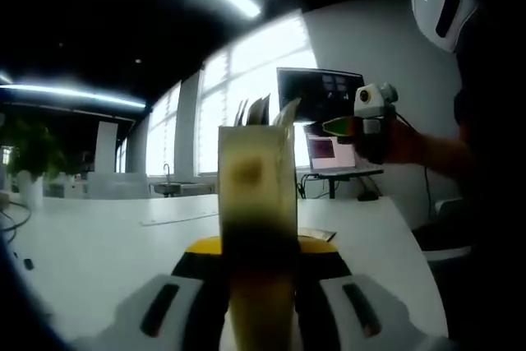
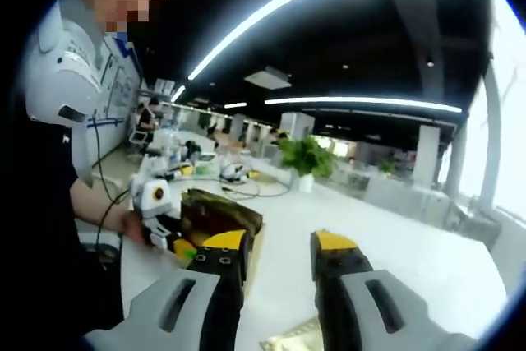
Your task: Extract single mask from mask box in order stack masks on table
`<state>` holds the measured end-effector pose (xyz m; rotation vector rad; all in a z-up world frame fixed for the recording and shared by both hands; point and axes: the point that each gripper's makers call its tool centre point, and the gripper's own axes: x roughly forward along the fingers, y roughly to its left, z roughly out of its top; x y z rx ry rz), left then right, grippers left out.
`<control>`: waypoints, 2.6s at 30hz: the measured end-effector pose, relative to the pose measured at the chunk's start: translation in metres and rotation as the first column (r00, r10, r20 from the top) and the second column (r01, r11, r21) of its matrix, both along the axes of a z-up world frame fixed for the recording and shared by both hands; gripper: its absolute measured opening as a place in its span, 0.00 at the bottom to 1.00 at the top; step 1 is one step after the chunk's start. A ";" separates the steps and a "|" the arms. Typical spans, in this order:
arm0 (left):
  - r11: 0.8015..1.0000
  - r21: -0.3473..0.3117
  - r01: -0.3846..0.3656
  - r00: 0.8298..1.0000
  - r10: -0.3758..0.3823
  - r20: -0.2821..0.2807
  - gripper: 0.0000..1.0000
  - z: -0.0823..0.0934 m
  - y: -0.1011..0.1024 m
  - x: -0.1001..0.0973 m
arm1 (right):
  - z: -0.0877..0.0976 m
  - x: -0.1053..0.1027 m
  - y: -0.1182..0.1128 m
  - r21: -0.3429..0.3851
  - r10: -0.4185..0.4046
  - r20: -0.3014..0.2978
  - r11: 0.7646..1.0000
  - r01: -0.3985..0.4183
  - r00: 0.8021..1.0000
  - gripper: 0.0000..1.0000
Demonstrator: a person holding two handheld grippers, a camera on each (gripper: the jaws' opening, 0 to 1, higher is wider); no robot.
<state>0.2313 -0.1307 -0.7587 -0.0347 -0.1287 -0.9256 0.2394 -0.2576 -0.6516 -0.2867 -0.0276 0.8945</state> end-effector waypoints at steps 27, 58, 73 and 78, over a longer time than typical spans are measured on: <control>1.000 0.000 0.002 1.000 -0.002 -0.013 0.32 -0.001 0.000 0.000 | 0.016 0.004 0.038 -0.166 0.199 0.000 0.966 -0.196 0.980 0.27; 1.000 0.007 -0.002 1.000 0.002 -0.009 0.32 -0.002 0.000 0.000 | -0.002 -0.004 0.082 -0.444 0.376 -0.027 0.825 -0.348 0.926 0.21; 1.000 0.007 0.001 1.000 0.000 -0.014 0.32 -0.004 0.000 0.000 | -0.023 -0.008 0.093 -0.568 0.411 -0.054 0.737 -0.367 0.910 0.12; 1.000 0.008 0.001 1.000 -0.001 -0.015 0.32 -0.004 0.000 0.000 | -0.030 -0.006 0.095 -0.616 0.426 -0.052 0.698 -0.365 0.903 0.10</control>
